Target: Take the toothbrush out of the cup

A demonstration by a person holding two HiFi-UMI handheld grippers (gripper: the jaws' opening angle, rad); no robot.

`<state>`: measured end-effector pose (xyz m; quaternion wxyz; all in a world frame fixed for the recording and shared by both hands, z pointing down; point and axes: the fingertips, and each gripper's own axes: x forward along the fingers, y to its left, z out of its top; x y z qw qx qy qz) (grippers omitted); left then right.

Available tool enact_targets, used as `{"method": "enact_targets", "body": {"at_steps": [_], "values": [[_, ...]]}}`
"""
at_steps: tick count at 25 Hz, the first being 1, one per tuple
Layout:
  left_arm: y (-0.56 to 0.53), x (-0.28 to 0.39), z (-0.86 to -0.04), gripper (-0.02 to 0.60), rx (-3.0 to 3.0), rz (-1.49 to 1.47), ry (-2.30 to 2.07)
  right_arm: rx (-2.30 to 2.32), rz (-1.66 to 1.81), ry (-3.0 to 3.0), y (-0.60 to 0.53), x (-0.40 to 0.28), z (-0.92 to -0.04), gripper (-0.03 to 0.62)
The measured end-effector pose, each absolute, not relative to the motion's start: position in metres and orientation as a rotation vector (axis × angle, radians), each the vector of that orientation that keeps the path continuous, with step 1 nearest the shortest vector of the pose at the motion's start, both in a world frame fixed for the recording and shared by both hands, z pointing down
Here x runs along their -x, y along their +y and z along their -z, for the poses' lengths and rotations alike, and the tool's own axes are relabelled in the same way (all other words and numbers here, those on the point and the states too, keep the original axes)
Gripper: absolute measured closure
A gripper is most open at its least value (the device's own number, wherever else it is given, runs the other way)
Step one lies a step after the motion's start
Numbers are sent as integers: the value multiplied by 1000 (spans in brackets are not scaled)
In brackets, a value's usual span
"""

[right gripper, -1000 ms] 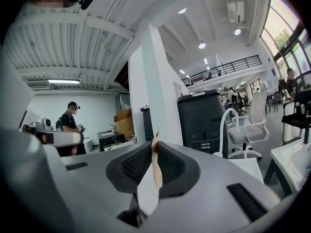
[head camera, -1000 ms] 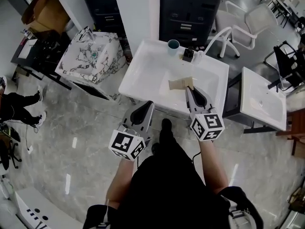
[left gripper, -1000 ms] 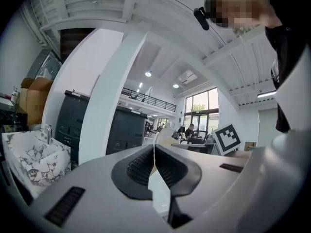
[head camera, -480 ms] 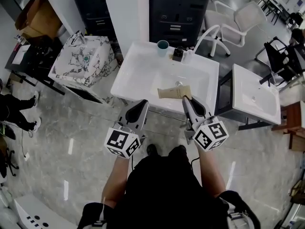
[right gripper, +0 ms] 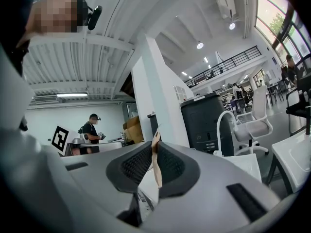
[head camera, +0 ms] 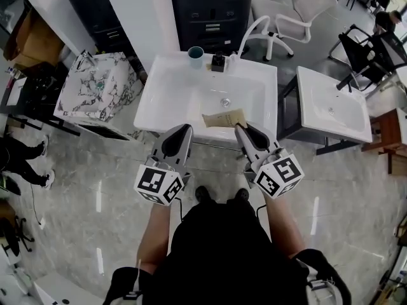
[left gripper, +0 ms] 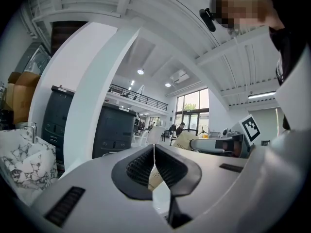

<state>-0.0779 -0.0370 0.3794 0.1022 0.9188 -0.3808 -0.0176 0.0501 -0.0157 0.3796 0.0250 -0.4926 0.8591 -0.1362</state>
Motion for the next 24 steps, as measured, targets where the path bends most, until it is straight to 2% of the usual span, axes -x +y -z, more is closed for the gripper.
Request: {"method": "enact_targets", "body": {"at_steps": [11,24], "values": [[-26,63,-381,558,-2724,25,-1075,1529,412,2665,-3,-58,-376,539],[-16,77,-385,558,-2716,10,-1077,1534,412,2657,5,-49,-377,539]]}}
